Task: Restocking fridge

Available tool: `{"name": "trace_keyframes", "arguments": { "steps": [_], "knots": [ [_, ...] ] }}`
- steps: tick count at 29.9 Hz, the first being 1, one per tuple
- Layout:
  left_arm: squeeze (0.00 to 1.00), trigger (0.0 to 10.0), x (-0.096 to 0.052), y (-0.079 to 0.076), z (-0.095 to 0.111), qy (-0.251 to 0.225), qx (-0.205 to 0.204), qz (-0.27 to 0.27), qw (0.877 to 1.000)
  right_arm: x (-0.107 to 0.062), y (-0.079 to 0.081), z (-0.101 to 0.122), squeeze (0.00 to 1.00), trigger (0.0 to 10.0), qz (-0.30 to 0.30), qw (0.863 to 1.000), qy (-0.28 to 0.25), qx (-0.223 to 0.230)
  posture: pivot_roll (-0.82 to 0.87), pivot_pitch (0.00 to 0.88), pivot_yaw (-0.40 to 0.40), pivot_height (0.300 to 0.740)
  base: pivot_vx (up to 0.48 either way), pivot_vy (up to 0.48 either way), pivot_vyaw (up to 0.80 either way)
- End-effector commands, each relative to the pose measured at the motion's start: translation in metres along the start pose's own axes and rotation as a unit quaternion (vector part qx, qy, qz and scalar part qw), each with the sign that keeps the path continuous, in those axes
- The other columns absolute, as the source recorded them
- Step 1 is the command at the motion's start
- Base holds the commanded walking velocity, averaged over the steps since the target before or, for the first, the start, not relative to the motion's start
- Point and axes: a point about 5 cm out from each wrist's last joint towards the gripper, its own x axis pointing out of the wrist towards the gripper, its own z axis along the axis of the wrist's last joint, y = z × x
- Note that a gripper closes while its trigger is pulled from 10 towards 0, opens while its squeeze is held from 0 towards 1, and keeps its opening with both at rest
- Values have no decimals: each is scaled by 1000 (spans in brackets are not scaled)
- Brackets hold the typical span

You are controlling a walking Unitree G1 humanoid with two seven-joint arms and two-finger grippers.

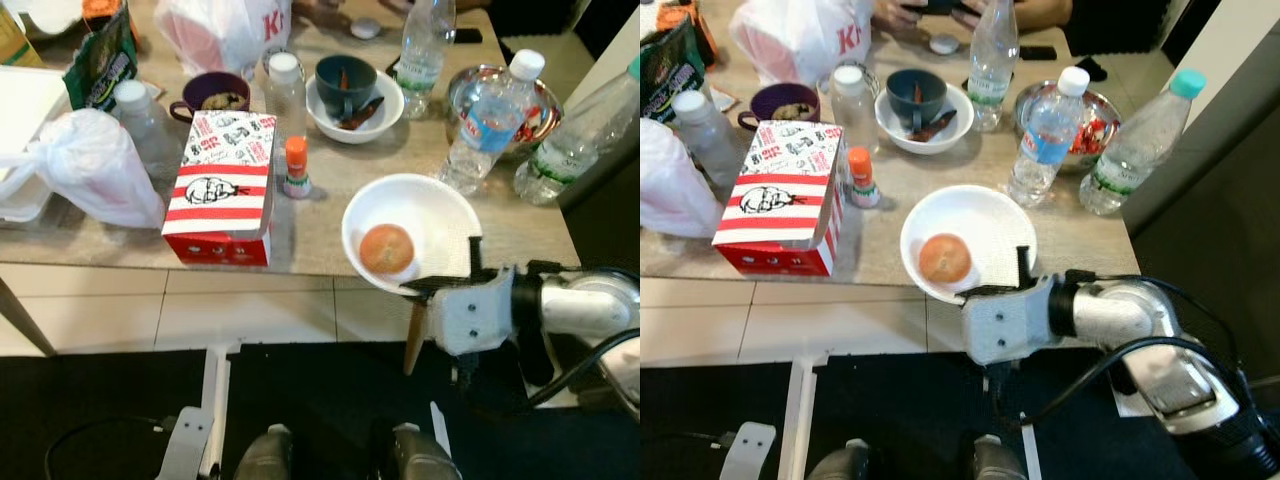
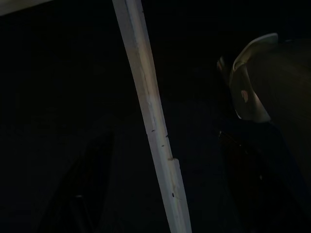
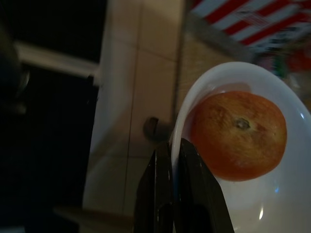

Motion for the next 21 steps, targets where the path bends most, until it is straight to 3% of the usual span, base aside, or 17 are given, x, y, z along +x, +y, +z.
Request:
{"name": "trace_keyframes", "arguments": {
  "steps": [1,2,4,7,9,16,19,21],
  "knots": [
    [0,10000,-3,-7,-13,21,-3,-9,1000,-4,-1,3,0,10000,-21,1000,-11,5,-95,243,-54,723,0,0,0],
    [0,10000,-3,-7,-13,21,-3,-9,1000,-4,-1,3,0,10000,-21,1000,-11,5,-95,243,-54,723,0,0,0],
    [0,10000,-3,-6,-10,18,-3,-7,1000,-9,-13,2,0,10000,-84,996,-5,-5,-97,242,-56,723,0,0,0],
    [0,10000,-3,-5,-10,17,-3,-5,1000,-13,-18,-2,0,10000,-105,994,7,-3,-95,239,-57,723,0,0,0],
    [0,10000,-3,-5,-10,16,-3,-4,1000,-20,-9,-13,0,10000,-93,995,40,-4,-93,237,-62,723,0,0,0],
    [0,10000,-3,-4,-9,13,-4,-2,1000,-24,6,-26,0,10000,-101,993,67,9,-93,231,-72,723,0,0,0],
    [0,10000,-2,-3,-8,9,-8,0,1000,-44,18,-58,0,10000,-141,978,145,41,-103,223,-75,723,0,0,0],
    [0,10000,-2,-3,-8,8,-8,0,1000,-56,20,-70,0,10000,-156,972,166,57,-111,222,-73,723,0,0,0]
  ]
}}
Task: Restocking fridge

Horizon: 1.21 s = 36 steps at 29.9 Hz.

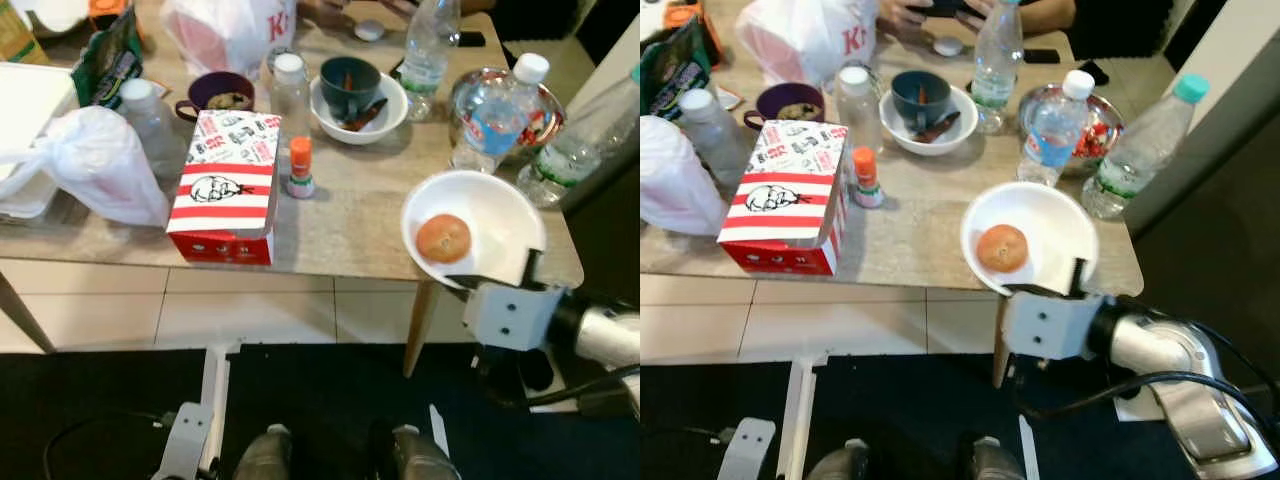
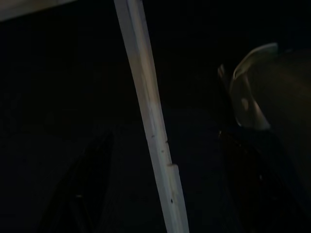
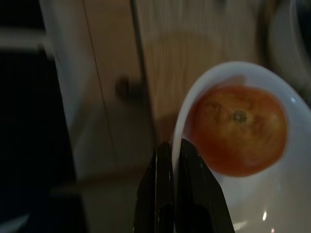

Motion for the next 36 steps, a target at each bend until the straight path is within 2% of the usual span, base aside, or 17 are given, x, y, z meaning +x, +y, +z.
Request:
{"name": "trace_keyframes", "arguments": {
  "steps": [1,4,6,9,10,14,15,19,22,23,24,25,26,29,31,35,36],
  "knots": [
    [0,10000,-4,-4,-13,20,-7,-4,1000,-10,-9,-12,0,10000,-30,999,20,6,-111,222,-73,723,0,0,0],
    [0,10000,-3,-4,-11,17,-4,-6,1000,-24,-18,-29,0,10000,-76,995,26,58,-118,217,-74,723,0,0,0],
    [0,10000,-3,-4,-10,16,-3,-6,1000,-29,-21,-36,0,10000,-95,992,33,72,-118,217,-74,723,0,0,0],
    [0,10000,-2,-4,-8,13,-3,-7,1000,-38,-29,-65,0,10000,-139,981,92,104,-123,212,-74,723,0,0,0],
    [0,10000,-2,-4,-8,13,-3,-7,1000,-38,-29,-65,0,10000,-139,981,92,104,-123,212,-74,723,0,0,0],
    [0,10000,-1,-4,-6,10,-3,-8,1000,-46,-26,-100,0,10000,-177,959,156,159,-121,211,-69,723,0,0,0],
    [0,10000,-1,-4,-6,10,-3,-8,1000,-46,-26,-100,0,10000,-177,959,156,159,-121,211,-69,723,0,0,0],
    [0,10000,-1,-3,-5,10,-1,-7,1000,-56,-9,-137,0,10000,-226,929,254,149,-116,212,-60,723,0,0,0],
    [0,10000,-1,-3,-5,10,-1,-7,1000,-59,-4,-146,0,10000,-241,920,275,144,-116,212,-60,723,0,0,0],
    [0,10000,-1,-2,-5,10,0,-7,1000,-60,1,-152,0,10000,-254,911,289,148,-113,215,-53,723,0,0,0],
    [0,10000,-1,-2,-5,10,0,-7,1000,-60,1,-152,0,10000,-254,911,289,148,-113,215,-53,723,0,0,0],
    [0,10000,-1,-1,-5,10,2,-6,1000,-59,13,-161,0,10000,-281,894,316,149,-111,215,-47,723,0,0,0],
    [0,10000,-1,-1,-5,10,2,-6,1000,-59,13,-161,0,10000,-281,894,316,149,-111,215,-47,723,0,0,0],
    [0,10000,-1,0,-5,11,4,-6,1000,-53,25,-167,0,10000,-307,880,334,142,-111,216,-43,723,0,0,0],
    [0,10000,-1,1,-4,10,4,-7,1000,-44,39,-169,0,10000,-321,873,336,150,-105,216,-39,723,0,0,0],
    [0,10000,-1,1,-3,9,4,-7,1000,-35,51,-167,0,10000,-328,869,333,161,-98,215,-34,723,0,0,0],
    [0,10000,0,1,-2,8,5,-7,1000,-21,69,-162,0,10000,-331,867,320,193,-98,215,-32,723,0,0,0]
  ]
}}
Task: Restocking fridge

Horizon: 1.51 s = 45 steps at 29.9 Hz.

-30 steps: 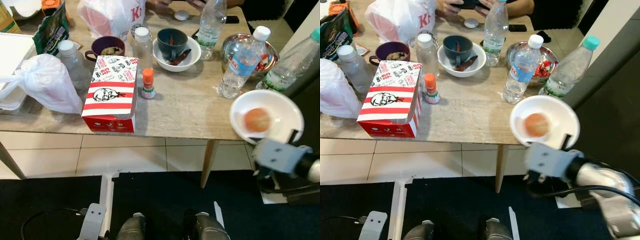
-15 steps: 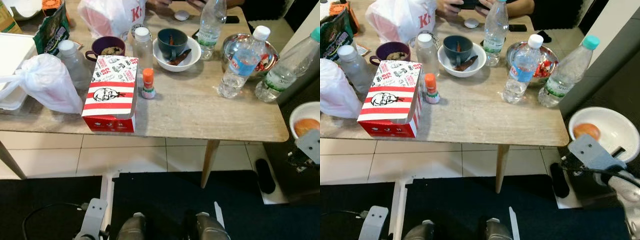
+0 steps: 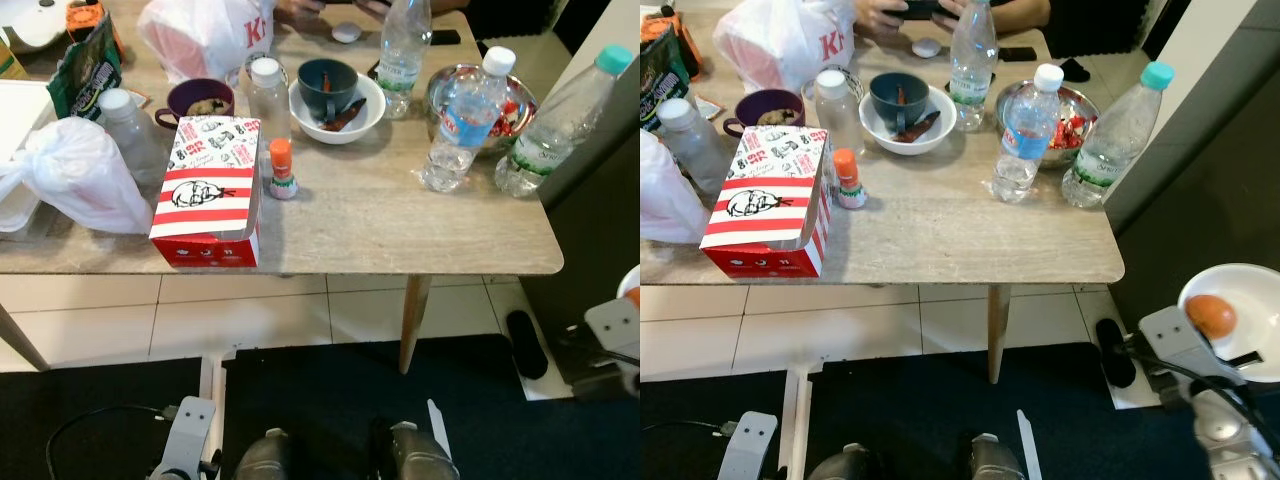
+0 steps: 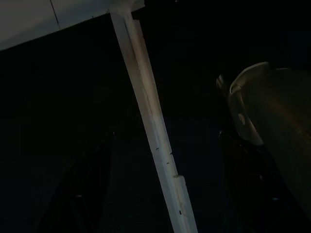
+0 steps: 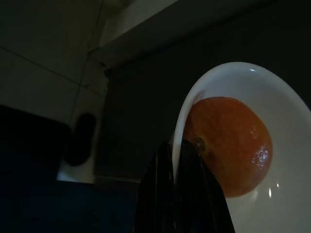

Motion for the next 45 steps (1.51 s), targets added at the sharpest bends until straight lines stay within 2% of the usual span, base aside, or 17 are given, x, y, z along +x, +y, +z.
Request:
{"name": "trace_keyframes", "arguments": {
  "steps": [1,3,4,7,9,11,14,18,21,24,26,29,34,45],
  "knots": [
    [0,10000,-4,1,-13,25,1,-3,1000,-5,18,-4,0,10000,3,1000,2,28,-98,215,-32,723,0,0,0],
    [0,10000,-4,1,-13,25,2,-3,1000,-10,37,-3,0,10000,18,999,4,49,-97,213,-25,723,0,0,0],
    [0,10000,-4,1,-13,25,2,-3,1000,-10,37,-3,0,10000,18,999,4,49,-97,213,-25,723,0,0,0],
    [0,10000,-3,2,-12,26,4,-2,1000,-19,67,-7,0,10000,36,995,25,86,-95,208,-24,723,0,0,0],
    [0,10000,-3,1,-11,26,3,-2,1000,-32,91,-16,0,10000,39,993,49,97,-95,205,-27,723,0,0,0],
    [0,10000,-3,1,-11,26,3,-2,1000,-35,96,-17,0,10000,40,992,55,103,-94,204,-27,723,0,0,0],
    [0,10000,-3,0,-11,26,3,-4,1000,-49,117,-22,0,10000,55,983,75,156,-90,202,-26,723,0,0,0],
    [0,10000,-2,0,-10,25,1,-3,1000,-58,130,-23,0,10000,63,979,84,177,-88,197,-25,723,0,0,0],
    [0,10000,-2,0,-10,24,-1,-3,1000,-60,133,-23,0,10000,66,977,85,182,-89,194,-25,723,0,0,0],
    [0,10000,-1,0,-6,15,-10,-3,1000,-63,138,-17,0,10000,70,972,72,214,-90,190,-25,723,0,0,0],
    [0,10000,0,0,-4,12,-12,-4,1000,-63,139,-16,0,10000,70,971,70,218,-91,185,-26,723,0,0,0],
    [0,10000,2,-2,6,-6,-28,-9,1000,-64,143,-11,0,10000,76,969,59,229,-87,183,-29,723,0,0,0],
    [0,10000,5,-6,15,-17,-48,-11,999,-64,144,-10,0,10000,80,966,54,240,-88,181,-33,723,0,0,0],
    [0,10000,7,-7,20,-22,-57,-12,998,-64,140,-16,0,10000,71,964,65,246,-91,187,-34,723,0,0,0]
  ]
}}
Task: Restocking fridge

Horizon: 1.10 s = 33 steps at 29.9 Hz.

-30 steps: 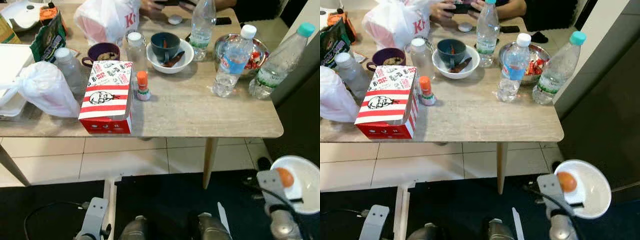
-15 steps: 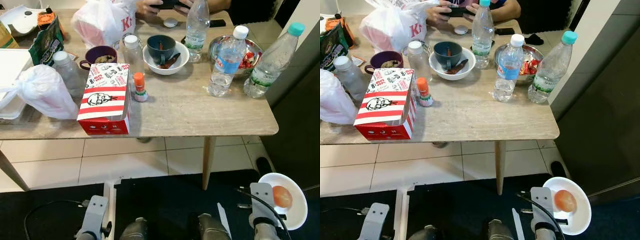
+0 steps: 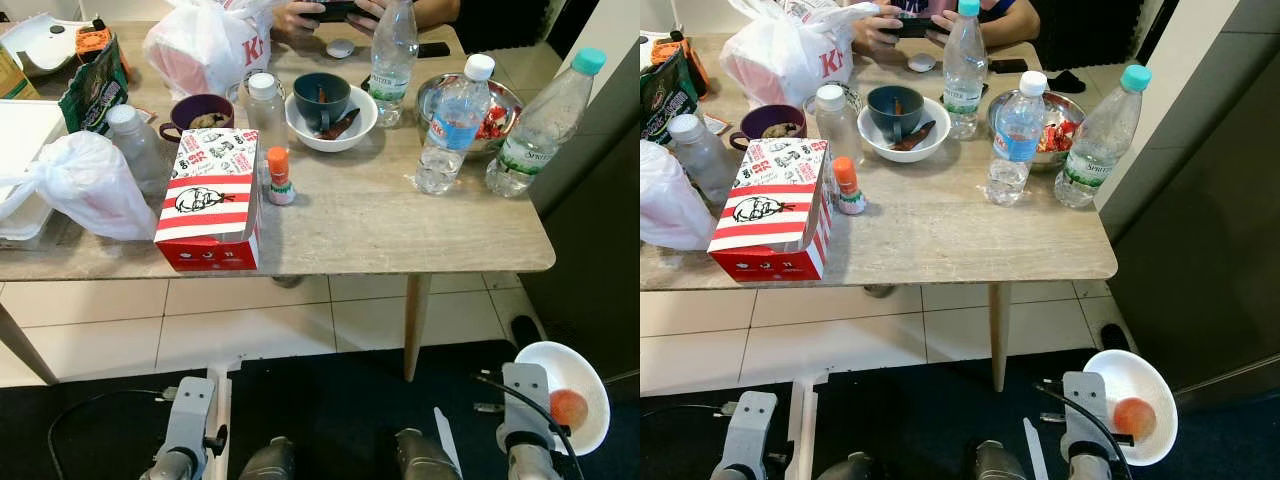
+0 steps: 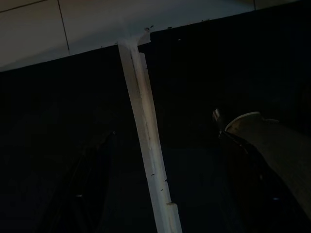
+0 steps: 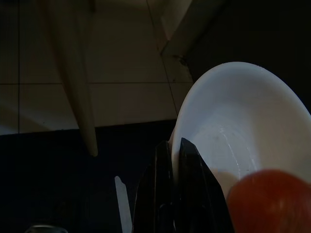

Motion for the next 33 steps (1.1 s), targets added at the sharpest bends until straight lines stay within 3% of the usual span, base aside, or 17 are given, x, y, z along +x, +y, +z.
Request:
{"name": "trace_keyframes", "arguments": {
  "steps": [1,33],
  "knots": [
    [0,10000,-1,-8,-7,12,-13,-9,1000,-3,-8,-8,0,10000,-12,1000,10,8,-91,188,-34,723,0,0,0],
    [0,10000,-2,-10,-7,10,-9,-11,1000,-4,-15,-13,0,10000,-16,1000,17,-2,-98,182,-39,723,0,0,-756]
  ]
}}
